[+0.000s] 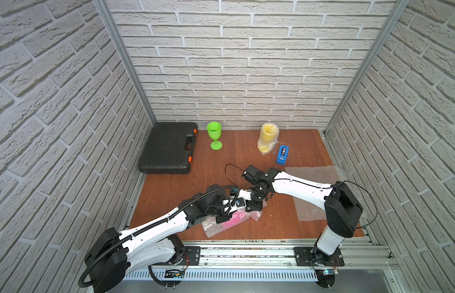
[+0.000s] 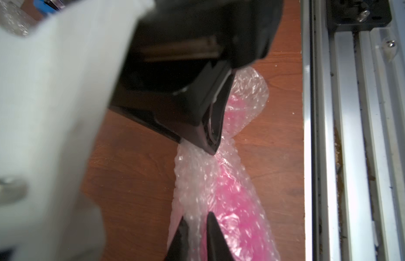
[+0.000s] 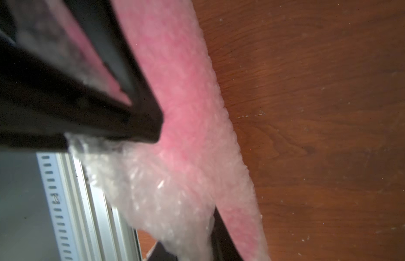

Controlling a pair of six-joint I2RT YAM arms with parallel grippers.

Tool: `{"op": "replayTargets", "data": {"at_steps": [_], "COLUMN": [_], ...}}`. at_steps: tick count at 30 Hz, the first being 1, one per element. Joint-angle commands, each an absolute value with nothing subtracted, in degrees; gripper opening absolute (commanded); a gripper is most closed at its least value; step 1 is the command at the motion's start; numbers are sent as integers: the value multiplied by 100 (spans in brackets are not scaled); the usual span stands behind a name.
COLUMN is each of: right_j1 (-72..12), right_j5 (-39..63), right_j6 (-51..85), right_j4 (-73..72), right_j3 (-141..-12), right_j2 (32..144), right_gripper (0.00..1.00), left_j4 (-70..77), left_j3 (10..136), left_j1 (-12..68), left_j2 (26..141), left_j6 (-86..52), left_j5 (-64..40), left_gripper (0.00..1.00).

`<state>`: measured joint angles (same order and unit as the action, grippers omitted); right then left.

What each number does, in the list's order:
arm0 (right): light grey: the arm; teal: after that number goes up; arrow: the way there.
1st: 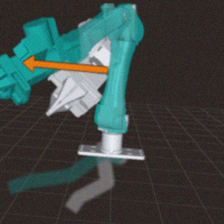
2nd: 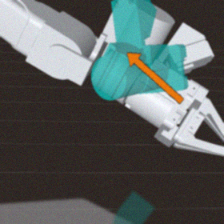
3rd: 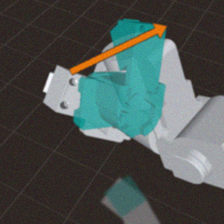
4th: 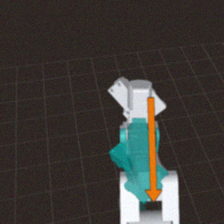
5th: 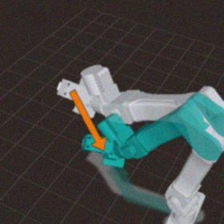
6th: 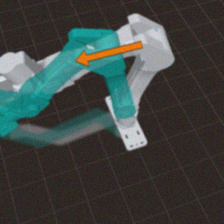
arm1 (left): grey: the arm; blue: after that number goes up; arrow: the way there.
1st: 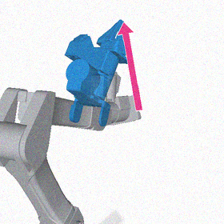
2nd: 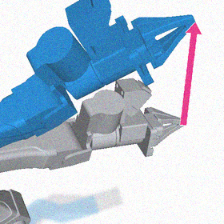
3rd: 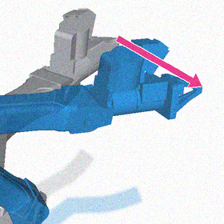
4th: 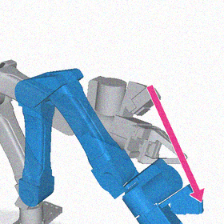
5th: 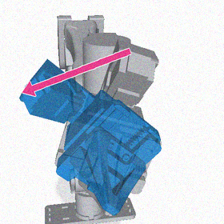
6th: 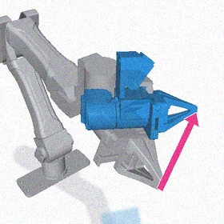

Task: Wrap wine glasses in bubble wrap
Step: Pick up the bubble wrap from the center of the board.

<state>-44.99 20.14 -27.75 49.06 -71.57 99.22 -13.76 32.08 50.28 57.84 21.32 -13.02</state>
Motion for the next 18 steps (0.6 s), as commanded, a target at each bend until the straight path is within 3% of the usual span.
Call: {"op": "replayTargets", "data": {"at_steps": [1,4,11,18], "right_j1": [-4484,-4341,-3687,-2927], "right_j5": [2113,2280,3318,4773], "right_j6": [-2848,-2620,-1871,-1335], "right_j4": [4862,4426,3050,1759], "right_j3": [-7010,-6720,-5952,-5309], "right_j2": [9660,9341,8540,7941], "right_gripper": [9,3,3,3], "left_j4": [-1465,-1714,-2238,-3406], "left_j3": [3450,3675,4304,4943], "left_j1": [5042,5041,5031,5031], "left_j2": [5431,4997,3745,2899], "left_j6": [2116,1984,1611,1540], "left_j5": [-1025,-798,-607,-856], "left_gripper": [32,48,80,93]}}
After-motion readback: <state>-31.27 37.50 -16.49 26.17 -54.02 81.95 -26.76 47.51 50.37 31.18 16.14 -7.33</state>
